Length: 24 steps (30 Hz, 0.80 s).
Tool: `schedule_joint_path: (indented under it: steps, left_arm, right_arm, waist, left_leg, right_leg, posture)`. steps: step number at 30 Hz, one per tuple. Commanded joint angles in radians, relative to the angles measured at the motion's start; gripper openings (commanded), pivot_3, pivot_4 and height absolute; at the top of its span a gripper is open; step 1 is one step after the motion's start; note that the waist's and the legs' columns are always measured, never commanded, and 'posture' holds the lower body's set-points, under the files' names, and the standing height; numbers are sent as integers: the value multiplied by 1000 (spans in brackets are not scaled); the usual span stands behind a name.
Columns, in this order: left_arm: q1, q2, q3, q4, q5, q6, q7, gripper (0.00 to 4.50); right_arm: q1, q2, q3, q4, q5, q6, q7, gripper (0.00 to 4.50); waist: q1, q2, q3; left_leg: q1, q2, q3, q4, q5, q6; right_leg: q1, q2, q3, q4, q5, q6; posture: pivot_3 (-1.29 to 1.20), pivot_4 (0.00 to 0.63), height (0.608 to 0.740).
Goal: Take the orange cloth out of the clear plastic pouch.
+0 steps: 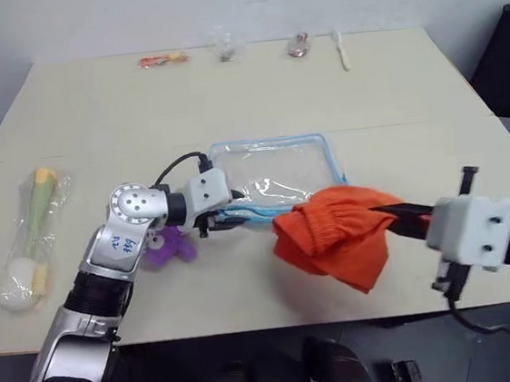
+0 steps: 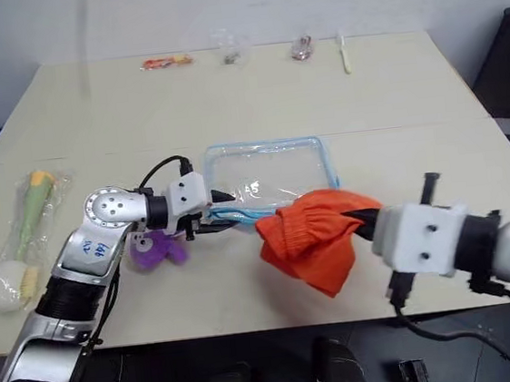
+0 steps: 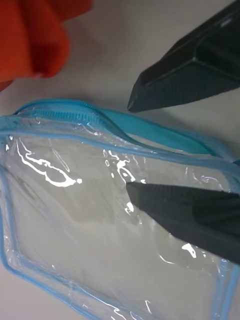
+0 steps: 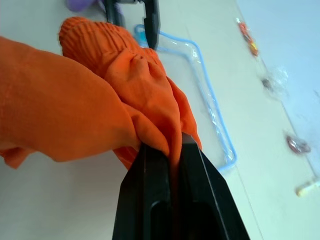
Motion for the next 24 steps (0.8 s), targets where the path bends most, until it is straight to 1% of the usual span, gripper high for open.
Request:
schedule_joint_path:
  steps: [1, 3, 5, 7, 8, 10, 15, 18, 20, 24]
  left_arm:
    - [15, 44, 60, -69, -83, 62, -56, 3622]
    - [23, 96, 117, -128, -224, 190, -160, 4201]
    - [4, 128, 162, -163, -337, 315, -211, 4201]
    - [-51, 148, 200, -180, -452, 457, -239, 4201]
    - [-79, 149, 215, -191, -505, 513, -247, 4201]
    - [-123, 137, 228, -204, -561, 580, -233, 4201]
    - [-198, 72, 220, -221, -633, 665, -173, 4201]
    - [-220, 40, 208, -240, -653, 684, -151, 4201]
    - [-223, 34, 200, -251, -654, 681, -146, 4201]
    - [-218, 36, 198, -257, -643, 662, -139, 4201]
  right_arm:
    - [-28, -32, -91, 51, 45, 13, -15, 0]
    - [-47, -49, -76, 151, -15, -60, -46, 0]
    - [-69, -54, -50, 248, -68, -136, -80, 0]
    - [-87, -60, -2, 396, -167, -275, -132, 0]
    - [-97, -48, 20, 476, -200, -339, -158, 0]
    - [-94, -26, 65, 608, -267, -469, -206, 0]
    - [-68, 25, 191, 930, -421, -770, -339, 0]
    - [-49, -7, 252, 1135, -521, -947, -415, 0]
    - [-48, -30, 275, 1250, -556, -1020, -453, 0]
    - [-58, -80, 299, 1367, -587, -1128, -489, 0]
  waist:
    - [0, 0, 0]
    - [-2, 0, 0]
    - [-3, 0, 0]
    - [1, -1, 0]
    - [3, -1, 0]
    - [4, -1, 0]
    - [-3, 0, 0]
    - [-7, 1, 1]
    - [-7, 2, 1]
    - [-7, 2, 1]
  left_leg:
    - [0, 0, 0, 0, 0, 0]
    - [1, 0, 0, 0, 0, 0]
    - [1, 0, 0, 0, 0, 0]
    - [1, 0, 0, 0, 0, 0]
    - [0, 0, -1, 1, 0, 0]
    - [0, 0, -2, 2, 0, 0]
    - [0, -1, -1, 0, 0, 0]
    - [0, 0, -1, 0, 0, 0]
    - [1, 0, 0, 0, 1, 0]
    - [1, 2, 0, 0, 1, 0]
  right_leg:
    - [0, 0, 0, 0, 0, 0]
    - [1, 0, 0, 0, 0, 0]
    - [1, 0, 0, 0, 0, 0]
    - [1, 0, 0, 0, 0, 0]
    - [1, -1, 0, 0, 0, 0]
    - [3, -1, 0, -1, 0, 0]
    - [3, -1, -1, -2, 0, 1]
    - [2, -1, 0, -2, 0, 1]
    - [2, -1, 0, -2, 0, 1]
    - [2, -1, 1, -2, 0, 1]
  posture:
    - [0, 150, 740]
    - [0, 150, 740]
    - [0, 150, 740]
    - [0, 150, 740]
    - [0, 150, 740]
    - [0, 150, 740]
    - [0, 150, 740]
    - [0, 150, 740]
    - [0, 150, 740]
    - [0, 150, 740]
